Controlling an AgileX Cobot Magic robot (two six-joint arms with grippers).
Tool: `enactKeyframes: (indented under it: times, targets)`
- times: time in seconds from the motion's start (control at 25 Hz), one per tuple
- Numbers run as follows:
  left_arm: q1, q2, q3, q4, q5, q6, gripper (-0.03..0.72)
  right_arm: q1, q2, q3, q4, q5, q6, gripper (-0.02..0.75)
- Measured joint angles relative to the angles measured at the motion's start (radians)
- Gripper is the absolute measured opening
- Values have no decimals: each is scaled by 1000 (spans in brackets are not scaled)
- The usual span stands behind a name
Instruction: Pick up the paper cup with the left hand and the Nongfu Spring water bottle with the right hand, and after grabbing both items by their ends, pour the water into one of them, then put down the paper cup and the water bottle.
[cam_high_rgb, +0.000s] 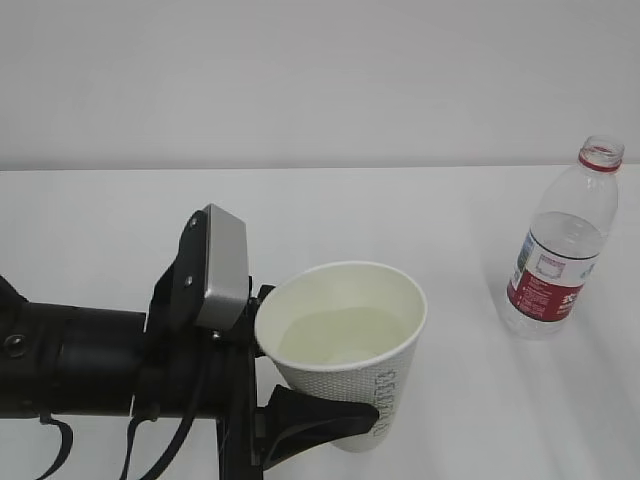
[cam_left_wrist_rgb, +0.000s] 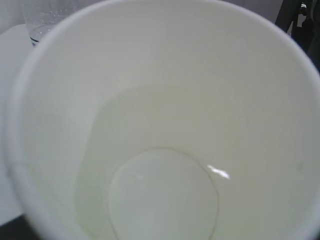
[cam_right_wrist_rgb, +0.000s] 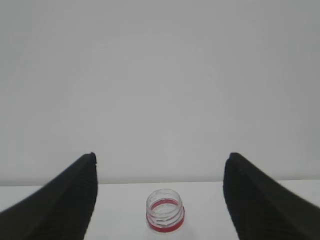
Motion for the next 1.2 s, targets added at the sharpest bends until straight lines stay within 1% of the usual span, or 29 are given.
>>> enactKeyframes:
  times: [0.12, 0.24, 0.4, 0.52, 0.76, 1.08, 1.2]
  targets:
    - [0, 0, 0, 0, 0, 0, 496, 0, -11, 0, -2, 8, 8, 590]
    - [0, 0, 0, 0, 0, 0, 496, 0, -28, 0, -27, 23, 10, 590]
    - [0, 0, 0, 0, 0, 0, 496, 0, -32, 0, -67, 81, 10, 589]
    - [0, 0, 0, 0, 0, 0, 496, 0, -32, 0, -75, 118, 5, 589]
    - [0, 0, 0, -2, 0, 0, 496, 0, -32, 0, -76, 126, -2, 590]
    - [0, 0, 0, -69, -1, 8, 496, 0, -32, 0, -77, 128, -2, 589]
    - [0, 0, 0, -110, -1, 18, 496, 0, -32, 0, -78, 128, -2, 589]
